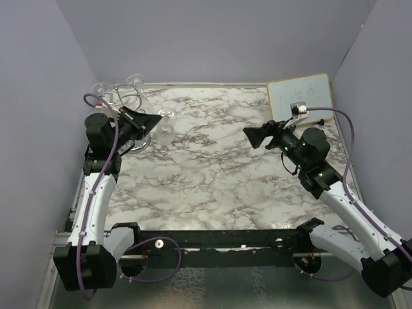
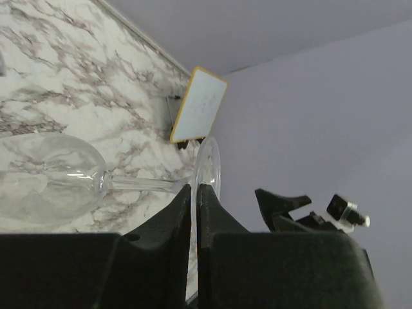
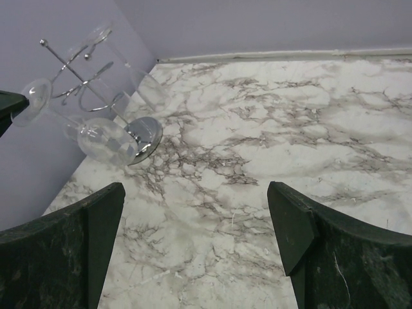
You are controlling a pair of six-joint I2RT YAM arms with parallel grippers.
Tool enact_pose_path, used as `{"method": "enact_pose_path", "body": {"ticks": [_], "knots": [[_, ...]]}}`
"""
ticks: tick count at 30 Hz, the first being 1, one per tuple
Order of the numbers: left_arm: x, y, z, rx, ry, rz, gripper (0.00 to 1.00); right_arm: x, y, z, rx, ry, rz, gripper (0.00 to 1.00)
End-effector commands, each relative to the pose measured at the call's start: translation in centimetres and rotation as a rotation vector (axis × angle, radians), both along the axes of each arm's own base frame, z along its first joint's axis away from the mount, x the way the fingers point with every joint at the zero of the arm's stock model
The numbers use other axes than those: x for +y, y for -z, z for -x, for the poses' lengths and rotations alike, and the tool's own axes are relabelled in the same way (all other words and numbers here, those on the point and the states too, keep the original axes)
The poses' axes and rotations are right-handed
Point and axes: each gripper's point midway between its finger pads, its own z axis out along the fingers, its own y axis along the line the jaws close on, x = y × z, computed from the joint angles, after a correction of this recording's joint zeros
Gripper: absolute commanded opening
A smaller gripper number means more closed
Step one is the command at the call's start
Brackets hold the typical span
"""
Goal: Take the wine glass off the wine glass rack
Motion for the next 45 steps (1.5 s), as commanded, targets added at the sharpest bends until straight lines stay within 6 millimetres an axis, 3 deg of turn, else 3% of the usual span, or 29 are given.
{"method": "enact_pose_path", "body": {"ticks": [1, 7, 16, 24, 28, 33, 38, 45], "knots": [[-3.9, -0.9, 1.7, -0.126, 0.137, -0.081, 0.00, 1.2, 1.2, -0.3, 0.057, -0.049, -0.005, 0.94], [-7.7, -0.3, 2.9, -0.185, 0.286, -0.158, 0.00, 3.3, 2.7, -0.3, 0.137, -0.149, 0.002, 0.95], [-11.6, 0.9, 4.8, -0.276, 0.505, -0.287, 0.00, 5.1, 5.0, -0.4, 0.186, -0.286, 0.087, 0.99], [-12.9, 2.6, 5.5, -0.334, 0.541, -0.534, 0.00, 8.5, 4.2, 2.3, 0.187, -0.585, 0.022, 1.00], [-13.4, 3.0, 6.0, -0.397, 0.545, -0.657, 0.00, 9.2, 3.2, 3.6, 0.171, -0.681, -0.020, 0.99], [-13.6, 3.5, 6.0, -0.449, 0.531, -0.809, 0.00, 9.0, 2.4, 3.2, 0.155, -0.654, -0.002, 0.98], [-14.4, 3.5, 6.5, -0.523, 0.530, -0.946, 0.00, 7.3, 3.3, 0.5, 0.303, -0.499, 0.000, 0.98], [-17.9, 5.0, 8.6, -0.619, 0.625, -1.160, 0.00, 5.5, 5.0, -1.6, 0.566, -0.554, -0.123, 0.99]]}}
